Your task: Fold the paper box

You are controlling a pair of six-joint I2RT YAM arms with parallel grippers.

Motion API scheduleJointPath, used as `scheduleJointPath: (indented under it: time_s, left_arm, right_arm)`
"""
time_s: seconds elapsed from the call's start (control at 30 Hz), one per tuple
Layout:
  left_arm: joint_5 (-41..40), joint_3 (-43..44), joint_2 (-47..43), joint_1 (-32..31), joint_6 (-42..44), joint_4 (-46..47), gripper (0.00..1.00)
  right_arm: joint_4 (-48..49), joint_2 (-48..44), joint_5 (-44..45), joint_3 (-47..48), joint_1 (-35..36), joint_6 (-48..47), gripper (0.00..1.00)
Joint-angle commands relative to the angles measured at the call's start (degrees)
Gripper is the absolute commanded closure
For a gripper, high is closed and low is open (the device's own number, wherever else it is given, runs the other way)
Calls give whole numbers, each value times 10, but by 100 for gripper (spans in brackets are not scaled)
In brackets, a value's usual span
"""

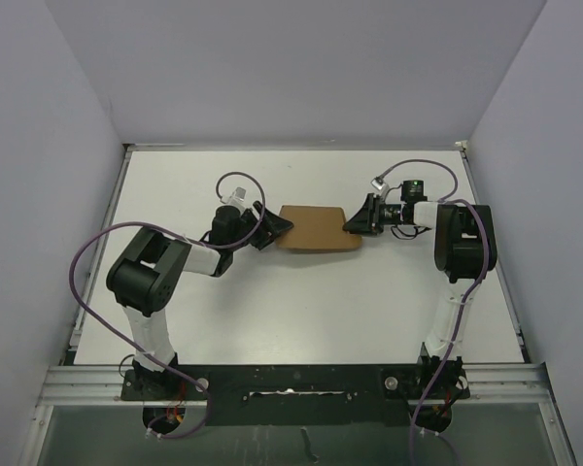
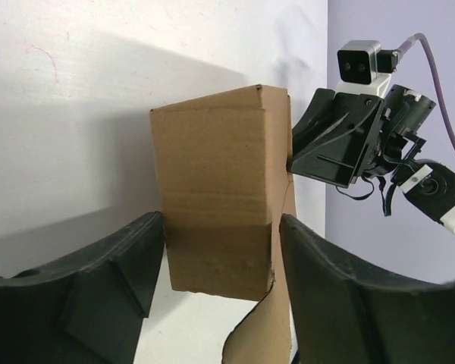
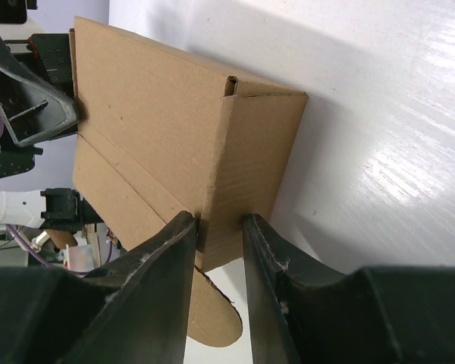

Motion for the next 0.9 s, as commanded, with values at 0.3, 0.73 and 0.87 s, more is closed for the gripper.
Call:
scheduleJointPath:
  time_s: [0.3,0.73,0.87]
  left_arm:
    - [0,9,3,-5,-24,56,61]
    - [-15,-51,-62,6,-74,80,62]
    - [-24,-71,-87,7,-102,80,62]
  right_arm:
    - [-24,12,26,15,-1,-40,62]
    - [-146,-159,64,52,-19,-245,31]
    - [-142,-249,74,20,0,-340,26]
